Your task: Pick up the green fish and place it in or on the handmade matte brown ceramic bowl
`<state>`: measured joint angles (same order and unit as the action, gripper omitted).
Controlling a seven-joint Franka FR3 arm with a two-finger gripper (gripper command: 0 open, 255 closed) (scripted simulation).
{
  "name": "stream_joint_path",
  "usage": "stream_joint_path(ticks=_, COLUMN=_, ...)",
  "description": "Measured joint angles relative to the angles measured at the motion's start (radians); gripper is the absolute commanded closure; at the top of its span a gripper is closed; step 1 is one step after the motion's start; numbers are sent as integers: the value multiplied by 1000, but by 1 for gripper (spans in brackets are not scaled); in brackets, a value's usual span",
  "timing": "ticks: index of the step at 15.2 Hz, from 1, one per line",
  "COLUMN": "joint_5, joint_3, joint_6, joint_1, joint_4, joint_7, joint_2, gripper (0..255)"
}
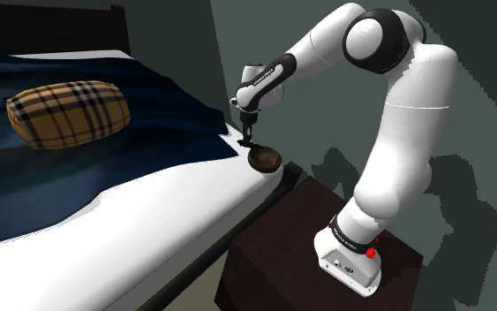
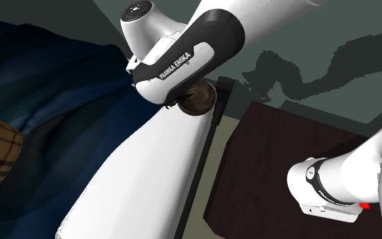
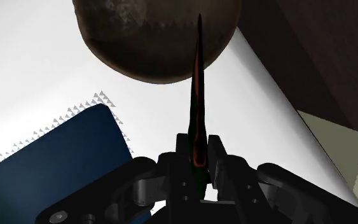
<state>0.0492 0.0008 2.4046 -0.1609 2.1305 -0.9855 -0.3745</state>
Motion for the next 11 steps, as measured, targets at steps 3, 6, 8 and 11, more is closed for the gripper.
stream_joint_path(ticks=3, joint_5=0, joint_3=-21, joint_6=18, joint_1=-48, joint_4=38, joint_7=-67, joint_2=22, gripper=255)
stream_joint_path(ticks=6, joint_5=0, joint_3=-46, joint_6=41, joint_1=-100, joint_4=68, joint_7=-142, joint_2=32, gripper=255)
stream_joint_path(ticks=8, joint_5=0, joint_3=-58, joint_6=44, joint_1=-126, joint_4=73, joint_7=-180, joint_2=37, gripper=255)
stream_joint_path(ticks=11, joint_5=-1, joint_3=-59, joint_6=71, joint_1=-133, joint_4=68, joint_7=-189, joint_2=4, gripper=255)
